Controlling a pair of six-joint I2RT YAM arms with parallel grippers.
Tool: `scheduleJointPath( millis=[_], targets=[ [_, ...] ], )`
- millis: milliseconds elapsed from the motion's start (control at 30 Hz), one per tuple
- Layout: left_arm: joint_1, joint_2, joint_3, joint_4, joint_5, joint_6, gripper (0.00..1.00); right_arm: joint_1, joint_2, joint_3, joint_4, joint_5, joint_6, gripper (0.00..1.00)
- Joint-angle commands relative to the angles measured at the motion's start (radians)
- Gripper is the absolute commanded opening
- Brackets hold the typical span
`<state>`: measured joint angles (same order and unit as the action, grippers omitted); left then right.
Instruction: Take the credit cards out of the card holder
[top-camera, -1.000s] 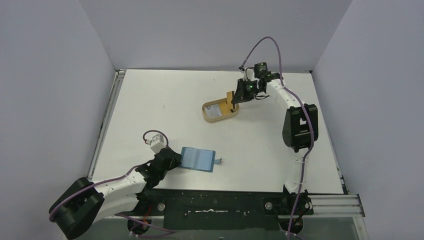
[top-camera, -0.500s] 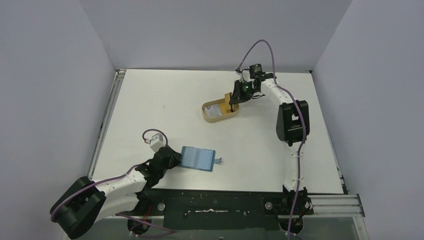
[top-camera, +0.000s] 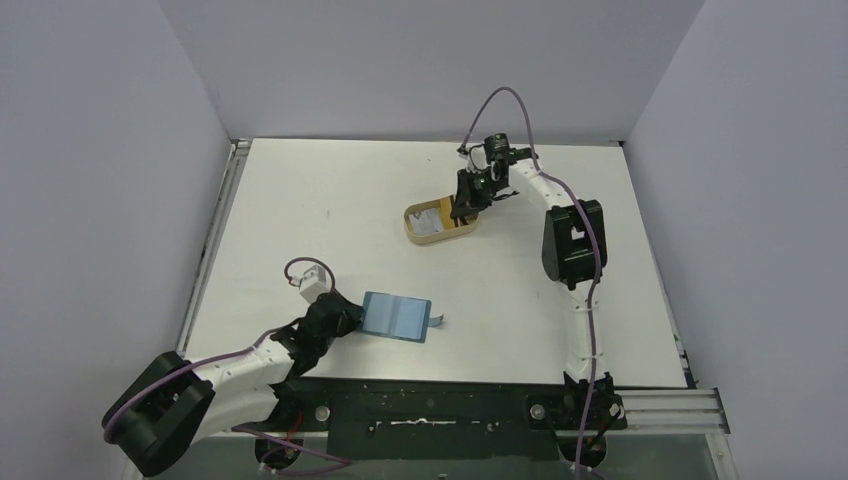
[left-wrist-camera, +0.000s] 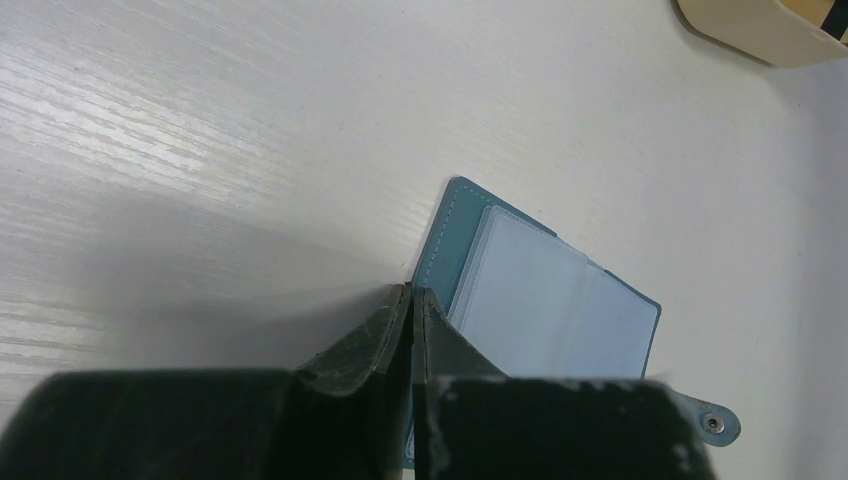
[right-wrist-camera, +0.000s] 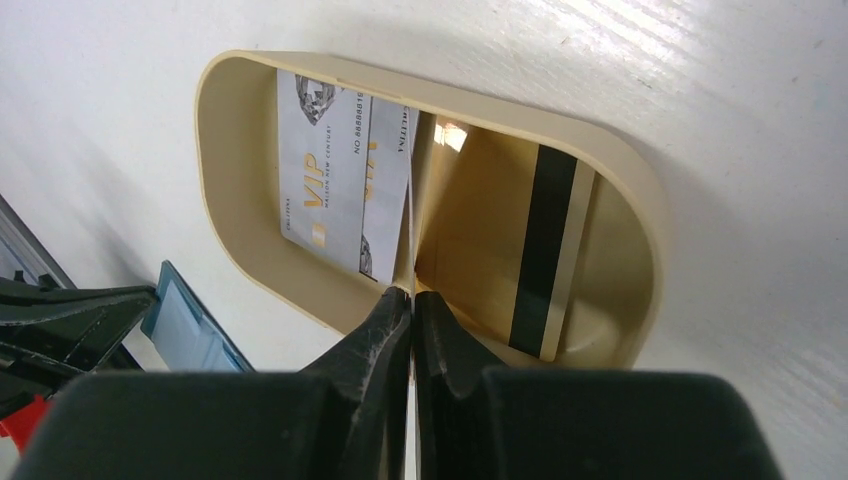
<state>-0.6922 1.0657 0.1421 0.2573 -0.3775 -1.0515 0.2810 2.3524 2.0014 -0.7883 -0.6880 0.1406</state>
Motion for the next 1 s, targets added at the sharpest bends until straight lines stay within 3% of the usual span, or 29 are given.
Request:
scheduleJointPath(
  millis=[0,167,333,967],
  targets=[
    [0.01,0.016,0.01,-0.006,0.013,0.021,0.0,-0.012,-0.008,0.055,-0.023,0.042,-0.019,0.03],
    [0.012,0.015,0.01,-0.006,0.016,0.022,0.0,-0.023,-0.012,0.056,-0.029,0.059,-0.021,0.05],
    [0.013,0.015,0.011,-0.006,0.018,0.024,0.0,-0.033,-0.009,0.071,-0.042,0.074,-0.02,0.15],
    [0.02,-0.076,0.067,-0.113,0.029,0.096,0.0,-0.063,-0.152,0.185,-0.081,0.142,-0.019,0.33]
  ],
)
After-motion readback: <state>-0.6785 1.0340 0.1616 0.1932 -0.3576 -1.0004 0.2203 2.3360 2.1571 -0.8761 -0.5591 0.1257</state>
